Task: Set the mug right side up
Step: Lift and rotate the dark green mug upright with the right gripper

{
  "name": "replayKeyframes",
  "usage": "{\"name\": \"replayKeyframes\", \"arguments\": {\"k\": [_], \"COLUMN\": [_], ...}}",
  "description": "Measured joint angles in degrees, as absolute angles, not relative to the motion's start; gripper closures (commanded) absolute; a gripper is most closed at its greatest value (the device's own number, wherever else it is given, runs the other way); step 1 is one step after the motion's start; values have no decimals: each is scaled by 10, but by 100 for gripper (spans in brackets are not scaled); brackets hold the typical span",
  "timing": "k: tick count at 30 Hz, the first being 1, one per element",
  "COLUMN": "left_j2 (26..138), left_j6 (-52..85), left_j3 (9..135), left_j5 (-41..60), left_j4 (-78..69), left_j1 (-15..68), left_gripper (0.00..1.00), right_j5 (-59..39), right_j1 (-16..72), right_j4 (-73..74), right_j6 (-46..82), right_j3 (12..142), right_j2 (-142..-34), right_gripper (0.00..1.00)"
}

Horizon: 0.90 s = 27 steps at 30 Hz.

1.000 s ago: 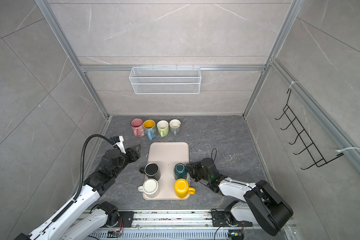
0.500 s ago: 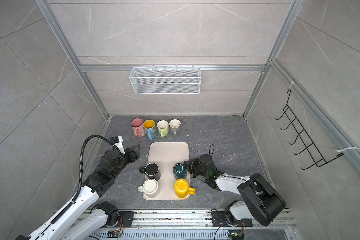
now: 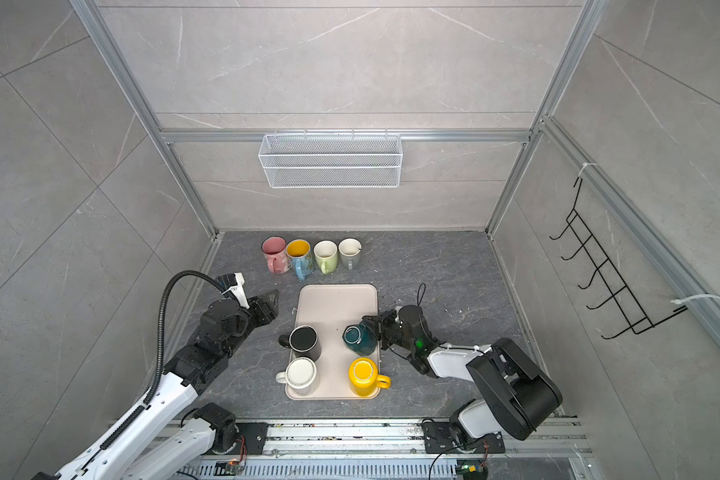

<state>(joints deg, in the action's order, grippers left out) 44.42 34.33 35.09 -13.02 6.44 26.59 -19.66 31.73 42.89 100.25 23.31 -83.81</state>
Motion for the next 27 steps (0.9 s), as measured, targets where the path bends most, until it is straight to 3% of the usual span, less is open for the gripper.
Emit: {"name": "replayKeyframes", "arguments": {"k": [27], "left_j2": [463], "left_j6": [335], "left_j3": [362], "left_j5": [-129], "left_j4": [65], "left_j1": [266], "left_gripper": [31], "right_j5": [-164], "right_j1": [332], "right_j4": [102], "right_j6": [616], "right_j3": [405], "right_j2": [-734], "right_gripper": [100]}}
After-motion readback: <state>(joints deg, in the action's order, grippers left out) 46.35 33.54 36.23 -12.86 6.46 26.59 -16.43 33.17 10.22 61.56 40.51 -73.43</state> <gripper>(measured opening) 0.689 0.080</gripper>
